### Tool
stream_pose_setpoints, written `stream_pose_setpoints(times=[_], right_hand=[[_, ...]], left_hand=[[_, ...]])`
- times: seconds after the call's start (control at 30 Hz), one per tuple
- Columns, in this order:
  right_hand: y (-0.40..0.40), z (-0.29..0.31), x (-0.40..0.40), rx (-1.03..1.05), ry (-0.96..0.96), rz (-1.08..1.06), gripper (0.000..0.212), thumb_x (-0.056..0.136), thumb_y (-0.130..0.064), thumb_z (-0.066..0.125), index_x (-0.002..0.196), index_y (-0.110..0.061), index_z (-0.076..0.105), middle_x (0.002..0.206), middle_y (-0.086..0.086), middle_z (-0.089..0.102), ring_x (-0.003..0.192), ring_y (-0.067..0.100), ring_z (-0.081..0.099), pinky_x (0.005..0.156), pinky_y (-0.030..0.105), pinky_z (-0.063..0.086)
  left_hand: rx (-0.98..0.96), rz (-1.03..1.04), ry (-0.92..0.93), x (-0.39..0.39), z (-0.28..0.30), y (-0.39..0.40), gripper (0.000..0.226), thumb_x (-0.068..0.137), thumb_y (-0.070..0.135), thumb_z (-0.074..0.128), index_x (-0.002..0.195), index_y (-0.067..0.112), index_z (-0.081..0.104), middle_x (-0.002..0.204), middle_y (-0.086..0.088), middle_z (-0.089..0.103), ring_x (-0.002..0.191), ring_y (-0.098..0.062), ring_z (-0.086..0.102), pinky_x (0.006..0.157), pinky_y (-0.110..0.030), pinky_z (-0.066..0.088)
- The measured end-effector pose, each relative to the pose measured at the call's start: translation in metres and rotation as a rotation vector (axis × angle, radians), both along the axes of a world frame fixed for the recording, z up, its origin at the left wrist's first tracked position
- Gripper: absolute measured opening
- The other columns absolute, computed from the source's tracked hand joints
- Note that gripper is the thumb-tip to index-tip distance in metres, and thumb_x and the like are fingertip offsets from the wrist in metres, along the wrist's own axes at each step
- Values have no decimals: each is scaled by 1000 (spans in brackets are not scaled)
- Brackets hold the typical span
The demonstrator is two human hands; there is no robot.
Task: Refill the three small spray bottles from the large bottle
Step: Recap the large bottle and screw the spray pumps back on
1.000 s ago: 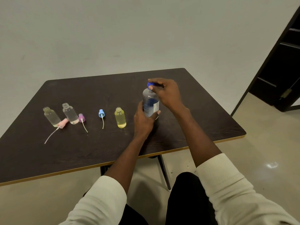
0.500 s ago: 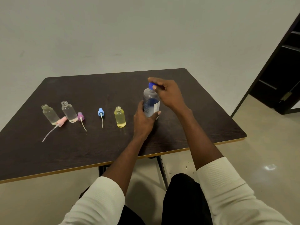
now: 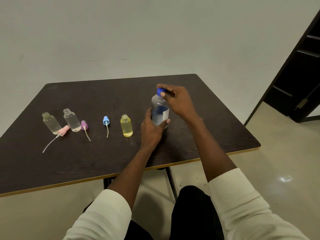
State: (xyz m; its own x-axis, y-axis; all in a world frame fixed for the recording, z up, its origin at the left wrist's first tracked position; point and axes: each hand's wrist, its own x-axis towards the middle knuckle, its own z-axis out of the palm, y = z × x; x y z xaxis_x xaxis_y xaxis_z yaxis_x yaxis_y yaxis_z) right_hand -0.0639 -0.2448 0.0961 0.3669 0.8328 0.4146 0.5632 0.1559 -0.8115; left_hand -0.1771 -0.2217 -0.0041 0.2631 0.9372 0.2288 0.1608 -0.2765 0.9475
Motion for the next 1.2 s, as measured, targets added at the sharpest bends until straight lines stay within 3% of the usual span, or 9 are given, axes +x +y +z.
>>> stream_pose_setpoints(times=[0.13, 0.23, 0.37, 0.5, 0.67, 0.73, 0.87, 1.07, 1.2], right_hand=[[5, 0, -3, 66, 79, -117, 25, 73, -19, 83, 93, -11, 70, 90, -2, 71, 81, 9, 65, 80, 25, 55], [6, -2, -7, 29, 2, -115, 41, 70, -30, 85, 94, -12, 58, 91, -2, 62, 78, 5, 54, 68, 13, 44], [1, 1, -2, -31, 40, 7, 57, 86, -32, 71, 138, -20, 50, 138, -6, 55, 121, 3, 52, 99, 18, 43], [-1, 1, -2, 26, -5, -20, 29, 91, -8, 62, 118, -12, 69, 118, 0, 69, 108, 5, 62, 99, 23, 49], [4, 1, -6, 107, 49, -124, 23, 73, -18, 82, 89, -11, 67, 89, -1, 69, 82, 12, 64, 76, 21, 53], [5, 1, -5, 87, -12, -95, 36, 72, -25, 84, 96, -12, 60, 94, 0, 64, 84, 10, 59, 72, 12, 46], [3, 4, 2, 2, 6, 25, 47, 88, -25, 69, 132, -18, 57, 128, -6, 62, 114, 3, 57, 98, 16, 45], [5, 2, -2, 48, 103, -48, 21, 81, -8, 73, 102, -11, 75, 98, -1, 74, 91, 8, 68, 83, 20, 53], [8, 0, -2, 111, 95, -108, 25, 70, -16, 85, 83, -10, 64, 82, 0, 67, 75, 10, 61, 71, 24, 52]], left_hand=[[8, -10, -2, 0, 0, -1, 79, 80, 39, 82, 146, 20, 43, 140, 2, 57, 126, -15, 54, 105, -42, 48], [1, -12, 4, -1, 1, -2, 82, 80, 40, 81, 148, 19, 41, 144, 0, 55, 130, -17, 52, 108, -42, 46], [-16, -7, -11, -1, 2, -3, 81, 80, 37, 82, 147, 17, 42, 143, -1, 55, 129, -18, 52, 108, -44, 46], [-12, -4, 0, -1, 3, -2, 80, 81, 37, 82, 147, 17, 42, 143, -2, 55, 129, -20, 53, 107, -43, 47], [-1, -12, -3, -2, 4, -3, 79, 81, 36, 81, 147, 17, 41, 143, -1, 54, 127, -16, 51, 105, -35, 46], [4, -15, -10, -2, 4, -4, 77, 81, 34, 81, 146, 18, 42, 142, 0, 55, 122, -10, 51, 101, -29, 45], [12, -10, -28, -2, 3, -3, 75, 80, 34, 83, 143, 18, 45, 139, 1, 58, 122, -13, 54, 103, -36, 48], [19, -9, -15, -1, 0, 0, 78, 80, 37, 82, 145, 18, 44, 140, 1, 57, 125, -16, 54, 104, -40, 49], [9, -12, -2, -1, -1, 0, 80, 80, 39, 81, 147, 19, 42, 143, 0, 55, 129, -17, 52, 106, -42, 47]])
